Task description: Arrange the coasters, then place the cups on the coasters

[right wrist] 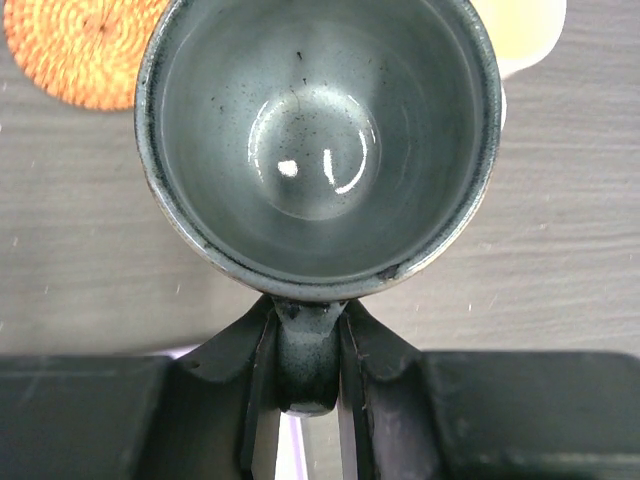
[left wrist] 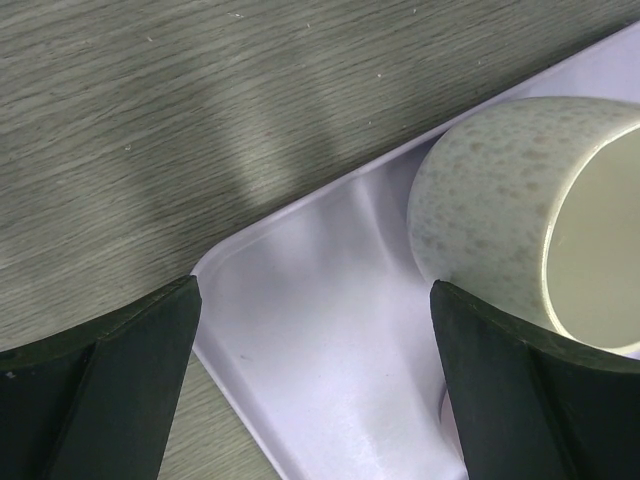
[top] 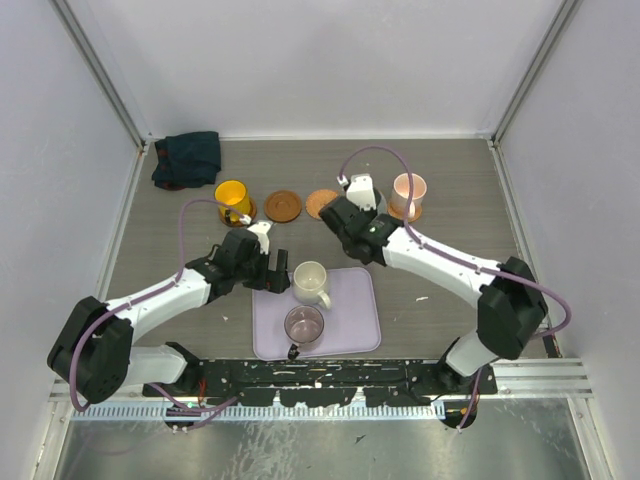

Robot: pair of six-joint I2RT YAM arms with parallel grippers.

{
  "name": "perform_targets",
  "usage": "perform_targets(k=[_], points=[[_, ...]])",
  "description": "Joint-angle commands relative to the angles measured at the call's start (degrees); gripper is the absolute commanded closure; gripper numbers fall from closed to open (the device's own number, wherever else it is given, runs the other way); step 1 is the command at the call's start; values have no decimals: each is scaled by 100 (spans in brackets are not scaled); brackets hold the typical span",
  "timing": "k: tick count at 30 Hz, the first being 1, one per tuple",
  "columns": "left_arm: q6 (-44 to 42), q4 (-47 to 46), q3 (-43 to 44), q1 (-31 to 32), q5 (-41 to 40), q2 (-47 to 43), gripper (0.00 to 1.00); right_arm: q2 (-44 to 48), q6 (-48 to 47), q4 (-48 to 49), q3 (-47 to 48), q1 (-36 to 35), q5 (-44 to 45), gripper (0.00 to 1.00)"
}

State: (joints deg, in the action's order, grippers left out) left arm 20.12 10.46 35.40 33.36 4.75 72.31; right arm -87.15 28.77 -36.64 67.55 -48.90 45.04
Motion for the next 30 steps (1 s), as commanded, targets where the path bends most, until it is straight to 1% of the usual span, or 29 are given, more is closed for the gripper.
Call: perform_targets(k=[1,6,13,23,30], points=[[-55,-283,23,-10,-116,-147,1,-271,-1081,1301,549,600,-186,99],[-129,-197,111,-15,-200,-81,1,-762,-1382,1634,839,1146,-732,99],[-173,-117,202,-15,-167,2,1,-1328,-1612,1954,1095,1613,-1240,99],[-228,-42,324,-14,-164,356,0,-1835,-1710,2349,1186,1805,-1510,99],[-254,-26,363,-19,-158,467,0,-1924,-1628,2592,1092,1805,-1526,99]])
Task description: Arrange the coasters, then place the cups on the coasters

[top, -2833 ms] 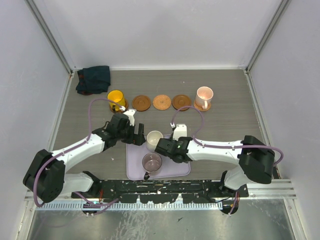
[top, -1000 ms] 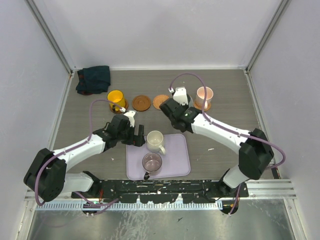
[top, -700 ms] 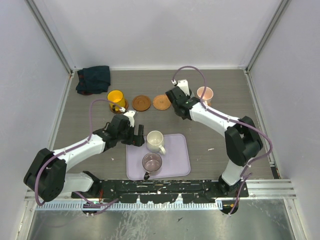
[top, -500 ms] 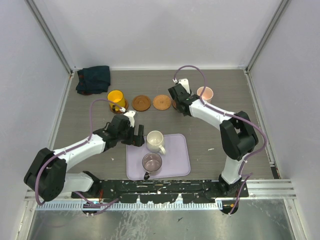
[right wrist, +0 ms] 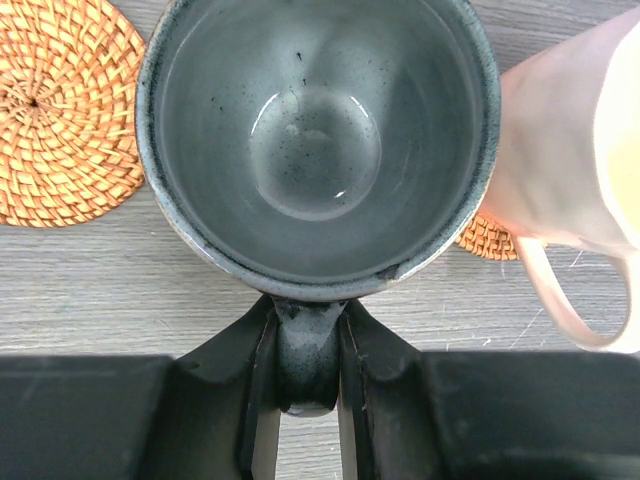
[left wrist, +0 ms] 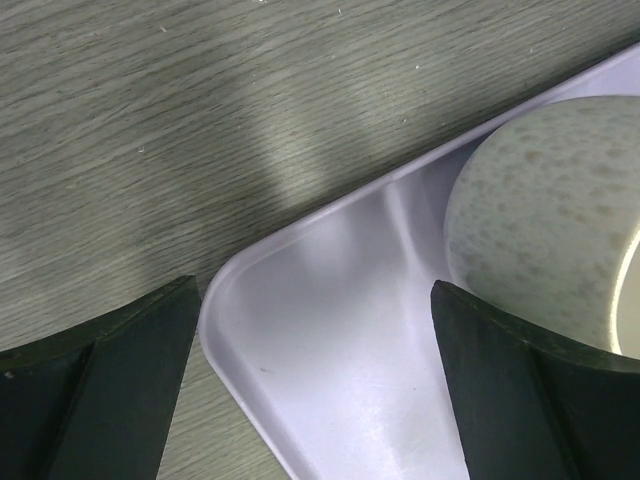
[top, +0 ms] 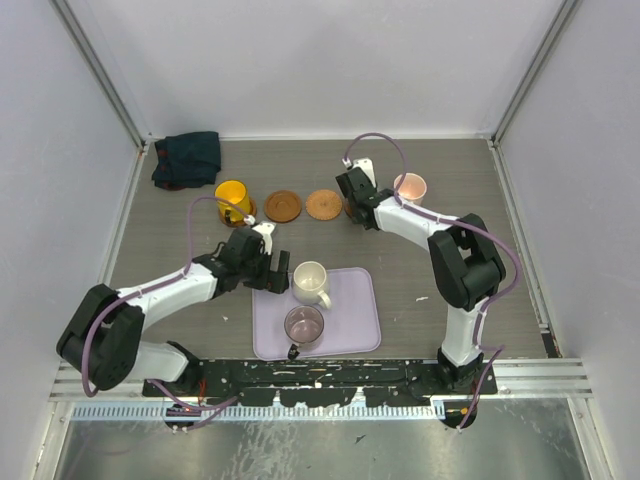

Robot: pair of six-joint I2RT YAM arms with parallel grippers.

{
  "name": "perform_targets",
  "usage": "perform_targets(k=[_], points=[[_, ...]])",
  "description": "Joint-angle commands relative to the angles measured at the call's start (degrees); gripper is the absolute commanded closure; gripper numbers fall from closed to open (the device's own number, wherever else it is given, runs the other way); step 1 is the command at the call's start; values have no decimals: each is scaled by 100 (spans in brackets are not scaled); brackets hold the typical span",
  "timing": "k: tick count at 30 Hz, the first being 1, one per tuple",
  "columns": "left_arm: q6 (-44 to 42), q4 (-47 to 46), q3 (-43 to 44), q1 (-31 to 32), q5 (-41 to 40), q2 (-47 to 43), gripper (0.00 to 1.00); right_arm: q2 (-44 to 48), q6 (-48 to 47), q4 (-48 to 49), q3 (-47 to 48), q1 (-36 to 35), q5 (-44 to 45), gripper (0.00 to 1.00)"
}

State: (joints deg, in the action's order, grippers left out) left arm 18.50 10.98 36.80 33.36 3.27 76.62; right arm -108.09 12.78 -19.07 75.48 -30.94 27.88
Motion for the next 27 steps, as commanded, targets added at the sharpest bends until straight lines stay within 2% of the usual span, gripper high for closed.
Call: perform_targets(k=[1,27], points=[[-92,-71,223,-19,-10,39,0,166,-21,853,282,9,199,99],[-119,-4,267,-16,-50,75,0,55,471,729,161,160,18,99]])
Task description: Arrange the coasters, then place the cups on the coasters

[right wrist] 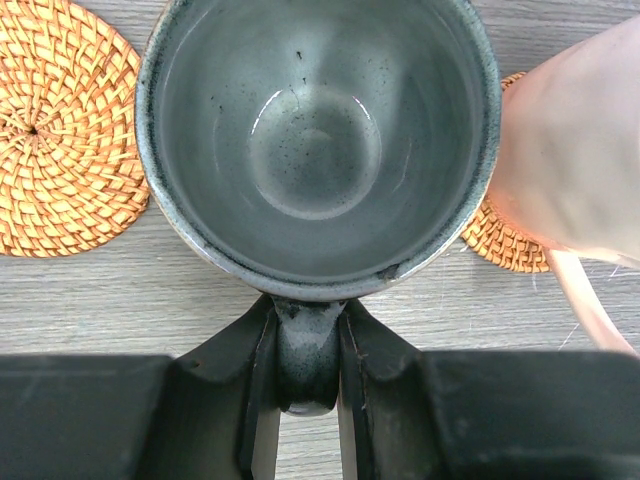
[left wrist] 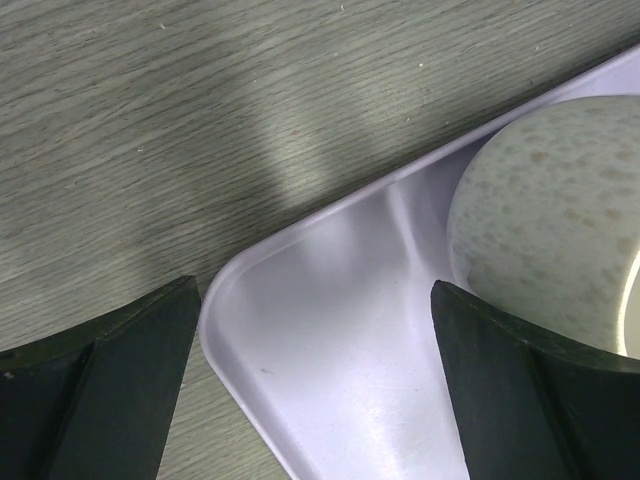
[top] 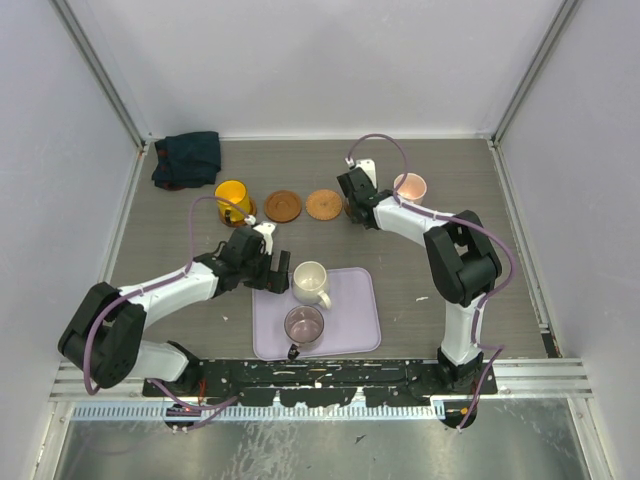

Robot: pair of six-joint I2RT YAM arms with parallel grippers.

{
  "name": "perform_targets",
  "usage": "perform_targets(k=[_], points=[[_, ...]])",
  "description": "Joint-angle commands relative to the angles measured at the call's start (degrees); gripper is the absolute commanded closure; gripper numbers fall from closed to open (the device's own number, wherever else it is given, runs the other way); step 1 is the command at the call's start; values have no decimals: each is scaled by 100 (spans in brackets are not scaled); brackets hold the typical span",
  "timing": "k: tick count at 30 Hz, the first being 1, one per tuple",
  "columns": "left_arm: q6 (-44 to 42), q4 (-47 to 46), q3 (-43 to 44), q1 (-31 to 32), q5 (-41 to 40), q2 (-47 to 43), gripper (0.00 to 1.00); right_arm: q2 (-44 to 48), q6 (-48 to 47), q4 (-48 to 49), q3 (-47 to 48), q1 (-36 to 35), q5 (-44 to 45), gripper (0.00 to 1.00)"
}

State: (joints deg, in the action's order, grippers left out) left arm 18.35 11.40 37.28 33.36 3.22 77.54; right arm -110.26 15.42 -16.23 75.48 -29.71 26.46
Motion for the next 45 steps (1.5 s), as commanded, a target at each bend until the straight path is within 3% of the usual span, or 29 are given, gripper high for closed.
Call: perform_targets(k=[1,3,11,22,45], points=[[-111,-42,219,-19,-45,-12,0,293,240,445,130,36,158,99],[-112,-34,216,-14,-45,-18,0,315,278,443,82,44,151,98],[-107,-19,227,-13,-26,-27,0,358,295,397,-6,41,165,74],[-95,28,211,-15,-28,-67,0,533,331,384,-181,36,158,58],[-9,107,89,-14,-76,-432,0,1234,488,340,-1015,-82,66,53]])
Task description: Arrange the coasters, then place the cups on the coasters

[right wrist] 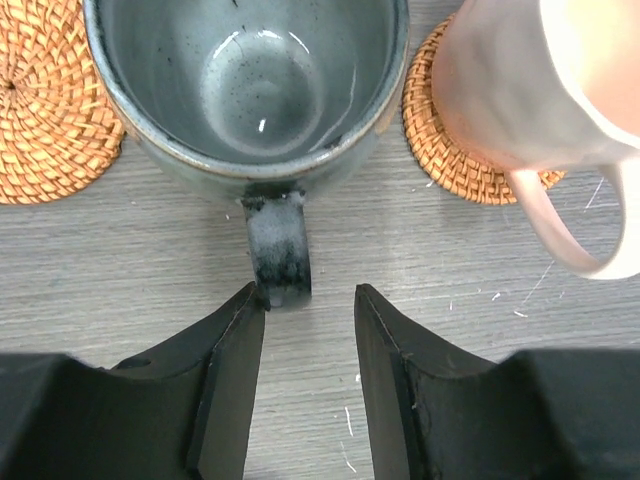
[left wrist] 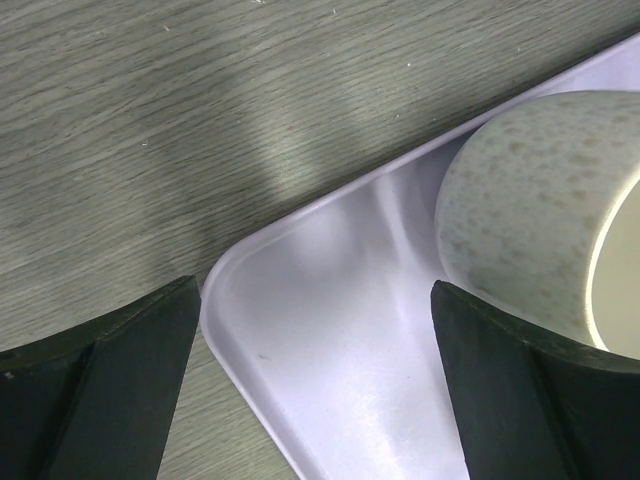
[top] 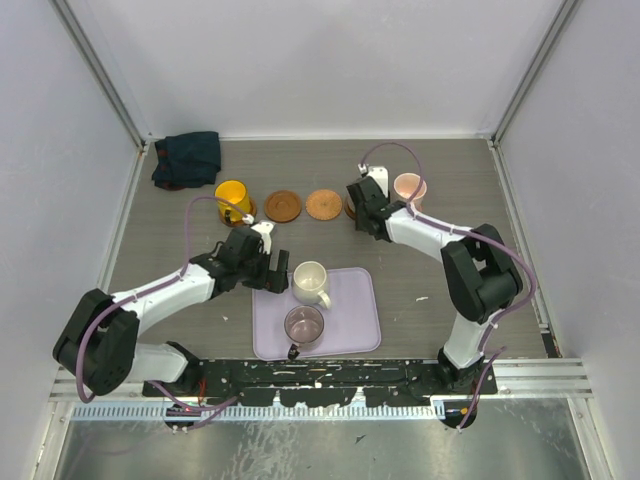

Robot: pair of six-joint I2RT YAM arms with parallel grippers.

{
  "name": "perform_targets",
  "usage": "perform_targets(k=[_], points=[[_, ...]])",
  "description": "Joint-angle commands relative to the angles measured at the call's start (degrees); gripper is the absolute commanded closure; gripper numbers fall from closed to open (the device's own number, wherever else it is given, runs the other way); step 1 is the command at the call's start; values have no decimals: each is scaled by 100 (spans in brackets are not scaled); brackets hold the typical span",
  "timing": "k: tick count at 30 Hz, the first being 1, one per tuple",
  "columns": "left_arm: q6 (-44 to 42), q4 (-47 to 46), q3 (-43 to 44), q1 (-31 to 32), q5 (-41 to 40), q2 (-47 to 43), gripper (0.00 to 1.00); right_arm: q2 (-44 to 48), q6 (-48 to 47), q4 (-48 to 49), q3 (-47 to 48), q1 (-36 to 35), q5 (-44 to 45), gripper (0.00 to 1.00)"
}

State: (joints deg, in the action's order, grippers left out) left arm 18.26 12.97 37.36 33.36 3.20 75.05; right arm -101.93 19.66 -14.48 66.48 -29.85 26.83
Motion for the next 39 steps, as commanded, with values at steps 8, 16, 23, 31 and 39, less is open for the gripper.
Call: perform_targets(k=[8,16,23,31,39], points=[[32,-10,54,-14,-103,-183,0,932,205,111,-617,-457,112,54],[102,-18,34,-15,-62,-425,0,1405,454,170,-1256,-565,-252,75],[152,-38,-51,-14,-96,-478,0,1148,466,339,-1428,-951,-393,80],[203,-126,-98,-14,-165,-406,1,412,322,591,-1047,-1278,-416,82],[258,-120,-89,-15,-178,-391,1,-113,393,448,-702,-1667,-593,85]])
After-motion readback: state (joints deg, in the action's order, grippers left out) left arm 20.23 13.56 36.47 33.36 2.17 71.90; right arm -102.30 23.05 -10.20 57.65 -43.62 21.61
